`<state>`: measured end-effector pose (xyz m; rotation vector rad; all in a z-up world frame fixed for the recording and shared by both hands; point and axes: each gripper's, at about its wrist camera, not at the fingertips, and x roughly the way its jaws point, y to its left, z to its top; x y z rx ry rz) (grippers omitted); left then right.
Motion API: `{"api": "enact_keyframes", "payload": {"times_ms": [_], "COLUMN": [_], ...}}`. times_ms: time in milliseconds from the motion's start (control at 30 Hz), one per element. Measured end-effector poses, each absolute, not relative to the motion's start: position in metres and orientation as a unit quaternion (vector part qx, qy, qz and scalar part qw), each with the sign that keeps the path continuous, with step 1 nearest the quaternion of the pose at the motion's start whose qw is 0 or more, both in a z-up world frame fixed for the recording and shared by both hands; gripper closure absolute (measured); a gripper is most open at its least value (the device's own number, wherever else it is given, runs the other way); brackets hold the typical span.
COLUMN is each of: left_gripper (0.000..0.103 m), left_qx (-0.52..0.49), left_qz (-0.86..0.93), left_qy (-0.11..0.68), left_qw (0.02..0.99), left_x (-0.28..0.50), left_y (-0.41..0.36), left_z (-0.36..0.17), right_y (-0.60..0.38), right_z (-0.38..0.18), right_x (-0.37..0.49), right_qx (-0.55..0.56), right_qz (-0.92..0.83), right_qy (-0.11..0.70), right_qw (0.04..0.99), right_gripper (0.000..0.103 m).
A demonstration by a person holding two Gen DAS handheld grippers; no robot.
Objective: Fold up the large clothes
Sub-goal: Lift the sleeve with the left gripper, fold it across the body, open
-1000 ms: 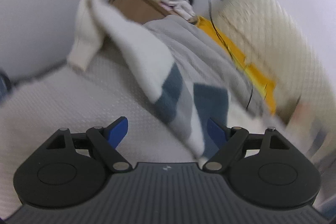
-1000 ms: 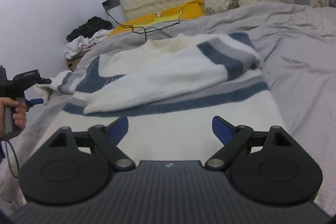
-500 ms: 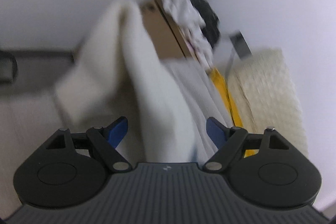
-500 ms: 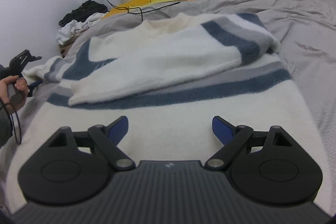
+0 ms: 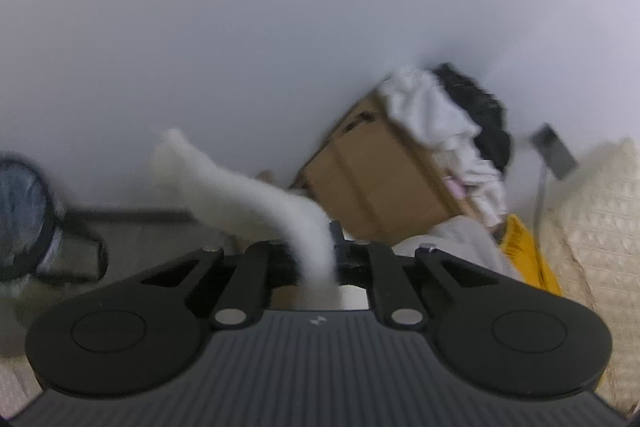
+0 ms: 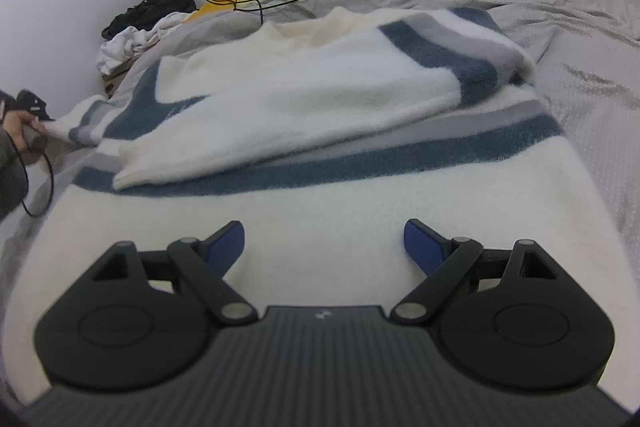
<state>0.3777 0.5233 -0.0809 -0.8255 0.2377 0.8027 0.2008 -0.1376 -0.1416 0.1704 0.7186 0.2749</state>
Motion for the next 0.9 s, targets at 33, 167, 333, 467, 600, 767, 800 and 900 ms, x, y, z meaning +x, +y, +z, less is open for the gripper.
{"api": "enact_keyframes", "payload": {"times_ms": [33,167,333,467,600,767,800,900], "left_gripper": [0.093,0.093,0.093,0.093,0.093,0.093,0.093,0.093], "left_qx": [-0.357,-0.200,-0.044,0.026,0.122,0.196,0.205,0.211], "left_qz": [0.374,0.374,0.317,0.244,0.156,0.051,0.028,-0.033], "left_qy": [0.113,0.141,0.127,0.101,0.085,0.079,0.081,0.094], "left_qw": [0.849,0.894,0.939,0.964,0.977,0.976,0.975,0.972], "left_x": [0.377,0.398,0.407,0.400,0.393,0.374,0.371,0.358], "left_y": [0.516,0.471,0.404,0.327,0.231,0.116,0.094,0.032], "left_z": [-0.068,-0.009,0.062,0.112,0.140,0.136,0.130,0.105], "right_y": [-0.138,-0.140,-0.147,-0.161,-0.177,-0.203,-0.208,-0.228], "right_z": [-0.141,-0.135,-0.119,-0.098,-0.082,-0.062,-0.059,-0.054], "right_x": [0.201,0.192,0.169,0.154,0.140,0.121,0.118,0.113], "right_qx": [0.084,0.085,0.083,0.101,0.120,0.146,0.150,0.180], "right_qz": [0.135,0.136,0.141,0.139,0.133,0.121,0.116,0.099], "right_qy": [0.349,0.332,0.303,0.268,0.244,0.199,0.192,0.179], "right_qw": [0.924,0.930,0.939,0.948,0.953,0.962,0.963,0.962], "right_gripper": [0.015,0.015,0.015,0.015,0.015,0.015,0.015,0.015]}}
